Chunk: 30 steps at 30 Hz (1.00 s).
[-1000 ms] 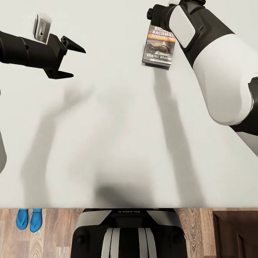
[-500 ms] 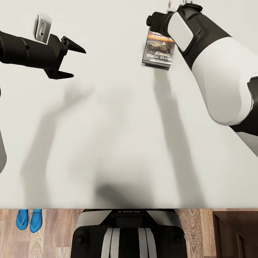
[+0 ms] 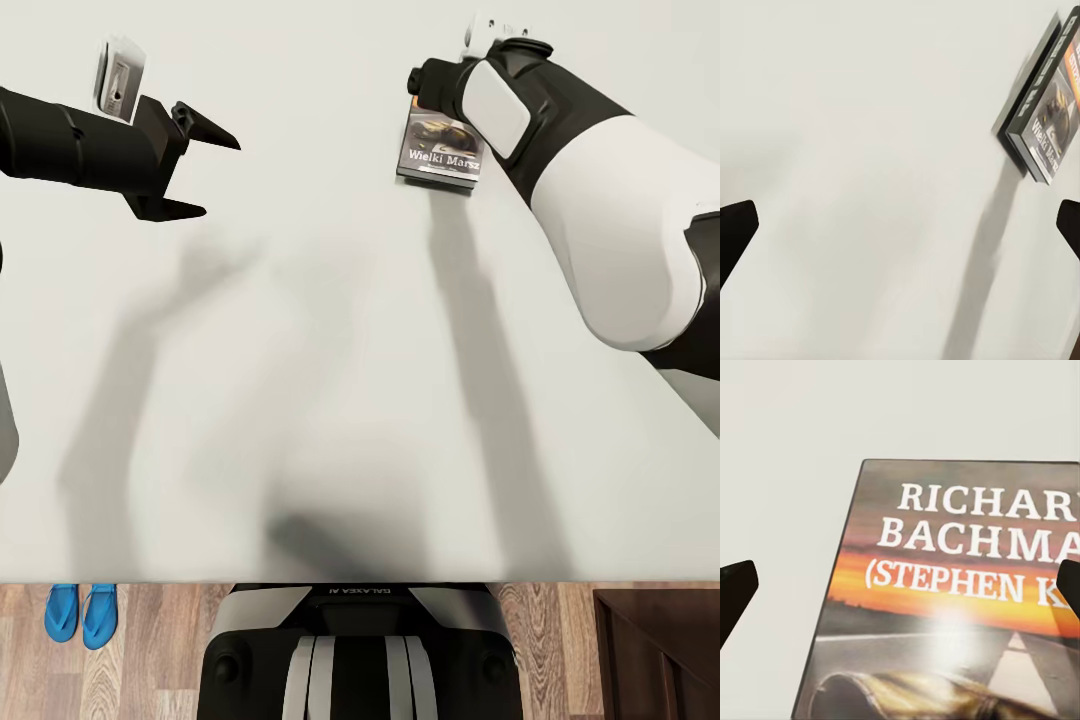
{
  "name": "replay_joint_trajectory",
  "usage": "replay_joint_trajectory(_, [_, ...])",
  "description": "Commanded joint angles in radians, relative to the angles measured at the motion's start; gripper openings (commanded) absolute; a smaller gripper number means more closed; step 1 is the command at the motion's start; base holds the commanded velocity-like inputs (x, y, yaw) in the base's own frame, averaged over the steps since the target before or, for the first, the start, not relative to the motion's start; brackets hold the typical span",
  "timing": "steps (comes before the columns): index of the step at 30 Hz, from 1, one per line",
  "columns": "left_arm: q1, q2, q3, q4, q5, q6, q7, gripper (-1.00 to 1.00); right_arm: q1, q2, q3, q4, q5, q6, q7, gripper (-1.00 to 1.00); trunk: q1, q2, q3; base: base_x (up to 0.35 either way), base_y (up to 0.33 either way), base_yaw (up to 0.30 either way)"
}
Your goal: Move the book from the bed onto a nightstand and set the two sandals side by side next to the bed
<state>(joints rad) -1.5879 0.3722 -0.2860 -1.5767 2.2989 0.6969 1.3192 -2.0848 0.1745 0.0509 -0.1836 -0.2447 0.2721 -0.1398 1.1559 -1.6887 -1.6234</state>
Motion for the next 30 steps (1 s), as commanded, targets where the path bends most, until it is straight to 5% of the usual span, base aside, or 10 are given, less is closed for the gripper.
replay_joint_trajectory(1, [-0.001,0.001,0.000,0.000,0.004,0.009,0.006,1.00,0.000,0.000,0.006,-0.002,-0.008,0.005,-0.006,1.00,0.000,0.000,0.000,0.000,0.000,0.000])
replay_joint_trajectory(30, [0.000,0.001,0.001,0.000,0.004,0.010,0.008,1.00,0.000,0.000,0.010,0.017,-0.010,0.001,-0.006,1.00,0.000,0.000,0.000,-0.003,-0.001,0.000])
